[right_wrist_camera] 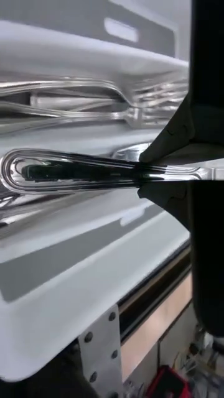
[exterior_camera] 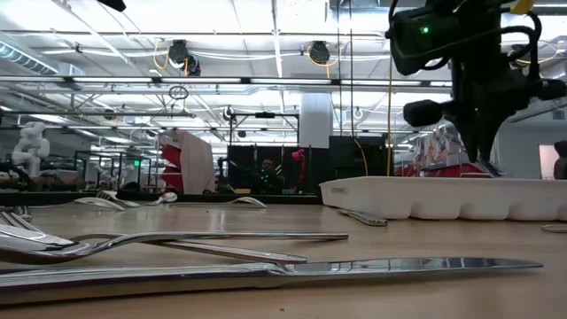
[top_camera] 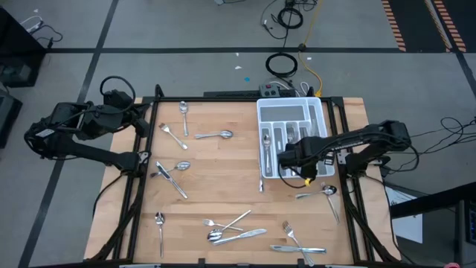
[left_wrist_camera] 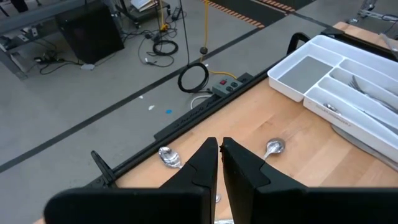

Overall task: Sort silverware
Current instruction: Put the silver knife into the white silverware tray

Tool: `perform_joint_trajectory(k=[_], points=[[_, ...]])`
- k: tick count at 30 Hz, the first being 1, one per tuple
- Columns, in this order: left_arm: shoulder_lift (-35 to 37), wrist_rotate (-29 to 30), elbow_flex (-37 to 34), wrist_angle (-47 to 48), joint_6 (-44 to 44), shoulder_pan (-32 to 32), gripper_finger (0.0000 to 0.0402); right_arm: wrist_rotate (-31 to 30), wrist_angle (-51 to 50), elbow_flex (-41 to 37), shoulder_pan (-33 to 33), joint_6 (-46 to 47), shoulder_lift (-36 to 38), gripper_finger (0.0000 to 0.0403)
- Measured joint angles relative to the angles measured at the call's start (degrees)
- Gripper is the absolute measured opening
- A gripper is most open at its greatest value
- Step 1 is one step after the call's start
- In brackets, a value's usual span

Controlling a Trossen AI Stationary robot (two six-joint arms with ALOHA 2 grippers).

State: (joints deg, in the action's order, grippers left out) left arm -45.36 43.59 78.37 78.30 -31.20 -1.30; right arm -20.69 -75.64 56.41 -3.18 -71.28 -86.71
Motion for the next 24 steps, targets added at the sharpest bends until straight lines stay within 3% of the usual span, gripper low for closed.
perform_joint_trajectory(k=[15, 24], points=[[0.0, 2.0, 0.0, -0.4, -0.1, 0.0, 0.0032, 3.6, 8.5, -7.3, 0.1, -10.1, -0.2, 0.0], [0.0, 3.2, 0.0, -1.3, 0.0, 0.0, 0.0032, 4.4, 9.6, -9.1, 0.2, -7.3, -0.2, 0.0003]])
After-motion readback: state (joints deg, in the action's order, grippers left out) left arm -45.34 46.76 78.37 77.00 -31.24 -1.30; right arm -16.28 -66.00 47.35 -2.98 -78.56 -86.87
